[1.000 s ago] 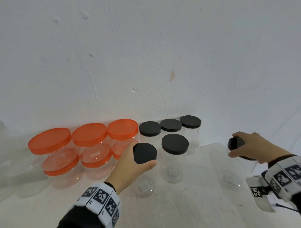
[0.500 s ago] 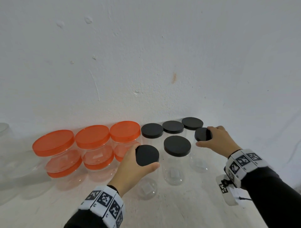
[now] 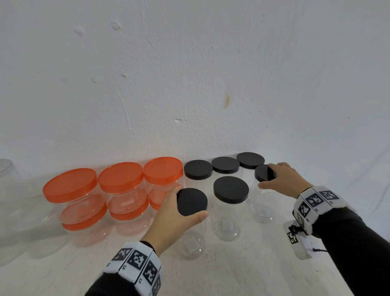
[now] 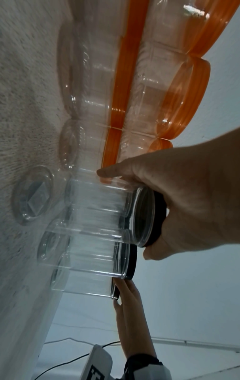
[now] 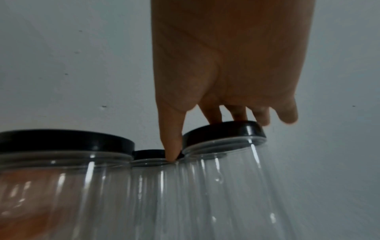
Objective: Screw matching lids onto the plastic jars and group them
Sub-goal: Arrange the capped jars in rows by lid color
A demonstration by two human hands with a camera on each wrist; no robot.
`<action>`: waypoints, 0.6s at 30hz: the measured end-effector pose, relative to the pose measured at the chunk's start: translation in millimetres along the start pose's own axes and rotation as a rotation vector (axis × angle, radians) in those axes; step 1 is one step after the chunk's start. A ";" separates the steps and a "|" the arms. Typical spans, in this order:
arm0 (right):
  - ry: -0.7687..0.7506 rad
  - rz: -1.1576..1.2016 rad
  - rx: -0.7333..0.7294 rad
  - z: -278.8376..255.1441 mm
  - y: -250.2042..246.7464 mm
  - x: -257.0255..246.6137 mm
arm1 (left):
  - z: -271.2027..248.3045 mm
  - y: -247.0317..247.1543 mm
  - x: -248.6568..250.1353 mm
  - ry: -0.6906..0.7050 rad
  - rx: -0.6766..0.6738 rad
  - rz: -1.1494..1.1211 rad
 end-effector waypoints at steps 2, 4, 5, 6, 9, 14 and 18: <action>-0.005 -0.110 0.041 -2.0 -0.3 -3.1 | -0.6 0.0 0.7 -0.004 0.001 -0.001; -0.095 -0.111 0.146 -8.3 -2.8 -16.2 | -1.0 0.2 1.6 -0.005 0.000 0.003; -0.161 -0.054 0.176 -14.7 -3.8 -26.3 | -1.1 0.2 2.1 -0.004 -0.001 0.009; -0.232 0.010 0.166 -21.9 -3.3 -37.3 | -1.1 0.3 2.5 -0.003 -0.003 0.020; -0.403 0.044 -0.061 -43.1 14.0 -67.4 | -0.5 -0.2 3.3 -0.004 -0.018 0.072; -0.381 -0.116 -0.096 -49.7 32.8 -77.5 | 3.2 -2.1 6.3 -0.023 -0.046 0.316; -0.343 -0.084 -0.018 -41.5 24.3 -70.8 | 15.0 2.9 15.1 -0.010 -0.006 0.321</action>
Point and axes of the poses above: each hand's wrist, its own z-axis towards the middle knuckle, its own y-axis out of the palm, x = y × z, the point moved 5 cm from there along z, towards the middle knuckle, and after that the axes turned 5 degrees about y, right-handed, at the moved point
